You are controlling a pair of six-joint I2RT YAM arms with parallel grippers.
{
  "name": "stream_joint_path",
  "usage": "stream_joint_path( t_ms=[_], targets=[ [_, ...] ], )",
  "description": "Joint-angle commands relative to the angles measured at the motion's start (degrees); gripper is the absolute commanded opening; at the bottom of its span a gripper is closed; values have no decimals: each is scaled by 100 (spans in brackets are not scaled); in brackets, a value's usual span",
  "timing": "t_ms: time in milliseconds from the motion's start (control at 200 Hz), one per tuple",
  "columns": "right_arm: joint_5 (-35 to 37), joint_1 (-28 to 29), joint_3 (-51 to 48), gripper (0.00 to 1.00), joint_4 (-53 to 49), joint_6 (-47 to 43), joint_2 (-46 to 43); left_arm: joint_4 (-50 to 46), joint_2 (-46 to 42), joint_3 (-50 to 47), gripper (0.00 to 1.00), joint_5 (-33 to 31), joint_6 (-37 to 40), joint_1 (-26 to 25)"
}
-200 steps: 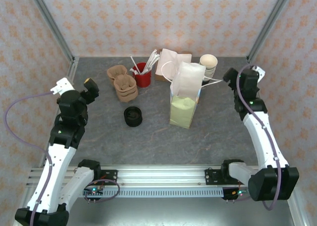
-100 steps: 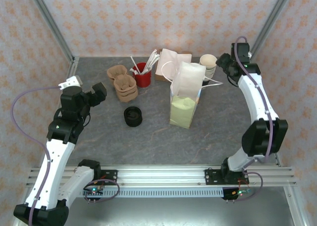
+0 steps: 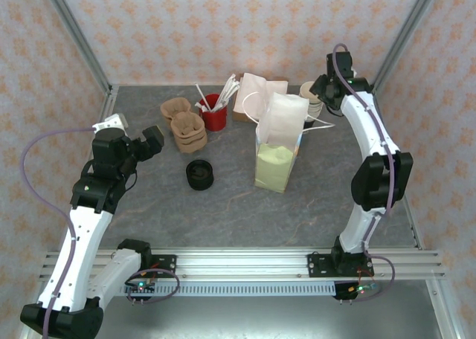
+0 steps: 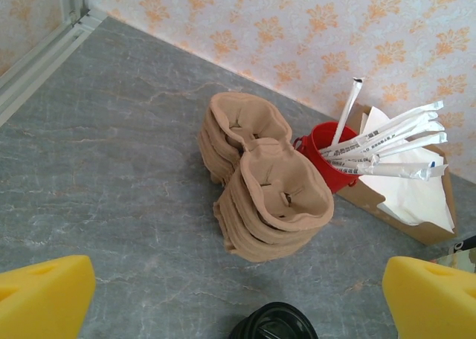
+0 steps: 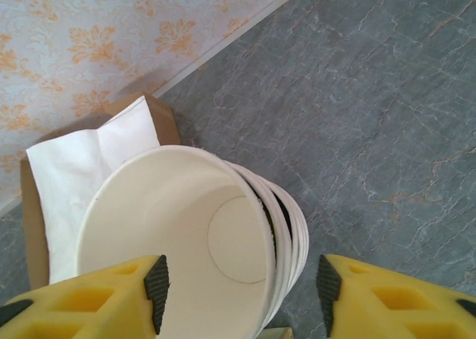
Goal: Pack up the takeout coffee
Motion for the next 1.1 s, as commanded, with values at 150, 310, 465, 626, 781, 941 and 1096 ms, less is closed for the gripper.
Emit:
stream_joint_path(
  t_ms=[150,310,465,626,781,941,1096],
  targets=[
    [280,15,423,46,-337,-153,272,-195,-64,203,100,48,11,14],
    [293,15,450,42,-329,-179,305,-215,-73,194,100,1,5,16],
    [290,24,485,37,-318,-146,328,-188,-157,168,100,-32,-34,14],
    [287,24,527,30,-324,-150,347,-223,-235,197,100,-98,-8,16],
    [272,24,503,26,-301,-88,347,-276,-327,225,100,-185,9,16],
    [271,24,502,25,-299,-41,381,-275,-454,246,100,-211,22,18],
    [271,24,502,25,-299,-27,391,-311,-512,273,100,-250,45,14]
  ],
)
